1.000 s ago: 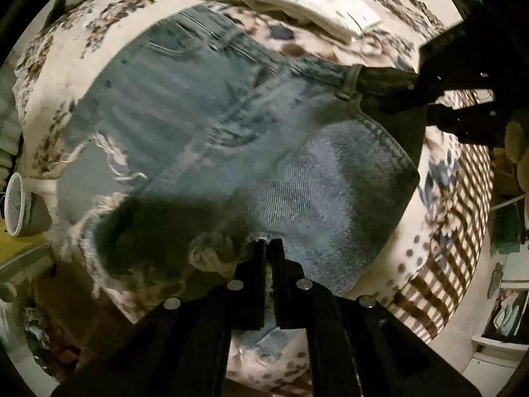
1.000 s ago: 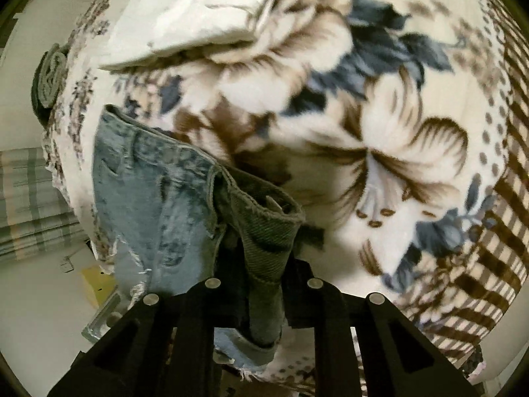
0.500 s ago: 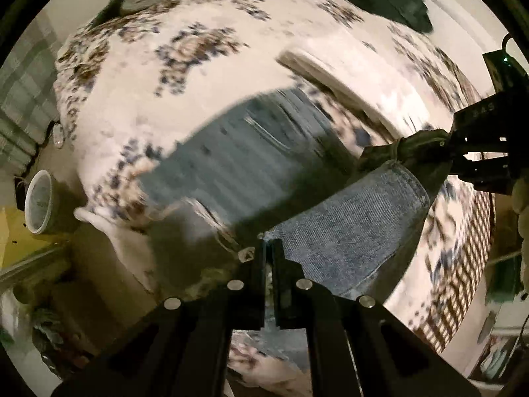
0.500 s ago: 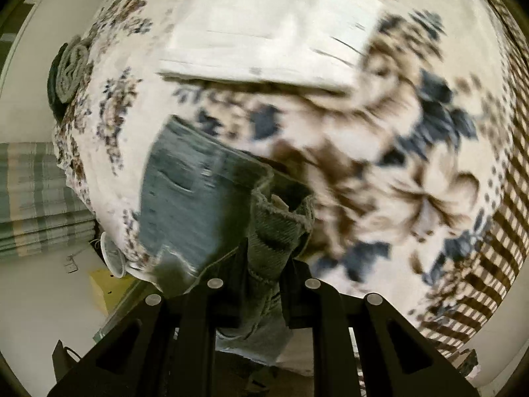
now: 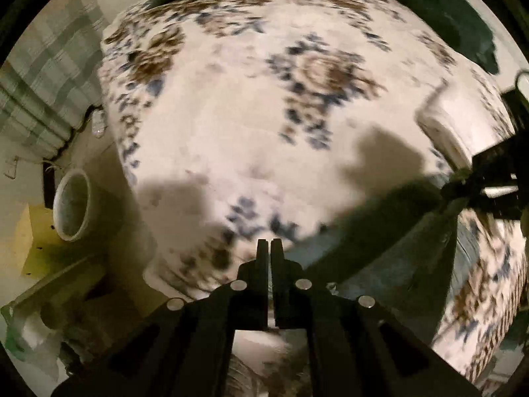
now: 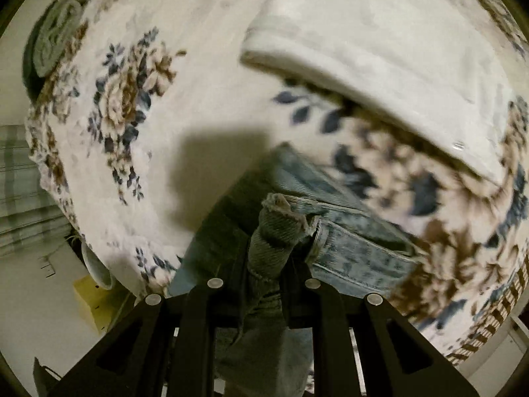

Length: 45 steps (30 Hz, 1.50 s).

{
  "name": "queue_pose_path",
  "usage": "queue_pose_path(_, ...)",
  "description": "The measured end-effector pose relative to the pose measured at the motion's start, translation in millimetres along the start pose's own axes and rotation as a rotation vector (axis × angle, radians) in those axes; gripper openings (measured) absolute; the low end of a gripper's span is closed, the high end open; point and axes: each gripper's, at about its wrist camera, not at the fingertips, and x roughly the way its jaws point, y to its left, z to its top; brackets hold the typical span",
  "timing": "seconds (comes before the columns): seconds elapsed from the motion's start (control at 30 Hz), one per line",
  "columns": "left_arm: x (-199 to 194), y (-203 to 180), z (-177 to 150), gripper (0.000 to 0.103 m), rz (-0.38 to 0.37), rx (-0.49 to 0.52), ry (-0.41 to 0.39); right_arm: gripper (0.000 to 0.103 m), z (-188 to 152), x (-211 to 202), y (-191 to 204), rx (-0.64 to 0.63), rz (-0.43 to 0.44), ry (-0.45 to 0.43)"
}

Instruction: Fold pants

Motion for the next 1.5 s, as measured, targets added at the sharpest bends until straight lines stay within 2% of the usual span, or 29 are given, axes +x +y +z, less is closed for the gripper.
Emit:
queue_pose_path(0.03, 0, 6, 3, 0.001, -0.013, -0.019, 0.002, 0.036, 3, 3, 1, 0.013, 0.016, 0.009)
queue_pose_path(0.07, 0, 14, 4, 0.002, -0.032, -0.044, 0.007, 0.044, 5, 4, 4, 0.029, 0.062, 0.015)
queue_pose_path(0.1, -1, 19, 4, 0.003, -0.044, -0.063, 0.013, 0.062, 5, 2, 7, 0.035, 0.104, 0.012)
queue_pose_path(0.13, -1, 24, 1, 0.008, -0.066, -0.079, 0.023, 0.074, 5, -1, 9, 0.033, 0.116, 0.006)
queue_pose_path(0.17, -1, 27, -2, 0.012, -0.086, -0.088, 0.031, 0.077, 2, -6, 11, 0.020, 0.120, -0.007)
queue_pose_path(0.23, 4, 31, -14, 0.034, -0.112, -0.116, 0.060, 0.079, -7, -14, 11, -0.016, 0.095, -0.019)
queue_pose_path(0.3, 14, 32, -27, 0.040, -0.128, -0.141, 0.111, 0.079, -19, -19, 5, -0.041, 0.059, -0.024)
queue_pose_path(0.43, 43, 33, -51, 0.040, -0.143, -0.202, 0.210, 0.079, -41, -20, -29, -0.009, 0.035, -0.017)
queue_pose_path(0.53, 66, 30, -68, 0.040, -0.178, -0.246, 0.280, 0.079, -55, -15, -62, 0.045, 0.050, -0.017)
queue_pose_path(0.73, 120, 16, -92, 0.039, -0.230, -0.315, 0.408, 0.079, -72, 7, -114, 0.104, 0.030, 0.003)
queue_pose_path(0.8, 127, 12, -90, 0.037, -0.250, -0.315, 0.385, 0.079, -77, 14, -123, 0.087, 0.005, 0.009)
queue_pose_path(0.83, 123, 13, -88, 0.021, -0.263, -0.324, 0.348, 0.079, -78, 16, -125, 0.080, -0.005, 0.010)
queue_pose_path(0.87, 119, 13, -86, 0.010, -0.278, -0.324, 0.313, 0.079, -80, 18, -128, 0.073, -0.015, 0.012)
queue_pose_path(0.93, 109, 13, -82, 0.008, -0.283, -0.310, 0.261, 0.079, -82, 22, -133, 0.059, -0.020, 0.013)
queue_pose_path(1.1, 93, 21, -78, 0.007, -0.279, -0.325, 0.192, 0.079, -82, 31, -137, 0.063, -0.007, 0.015)
queue_pose_path(1.17, 89, 29, -73, 0.007, -0.276, -0.354, 0.166, 0.087, -80, 31, -137, 0.063, 0.012, 0.009)
queue_pose_path(1.2, 90, 32, -69, 0.007, -0.279, -0.363, 0.161, 0.095, -78, 31, -135, 0.059, 0.021, 0.003)
queue_pose_path(1.37, 95, 42, -69, 0.013, -0.309, -0.413, 0.220, 0.100, -72, 33, -131, 0.020, 0.059, -0.007)
queue_pose_path(1.5, 60, 57, -106, 0.031, -0.372, -0.575, 0.179, 0.101, -69, 41, -128, 0.002, 0.100, -0.006)
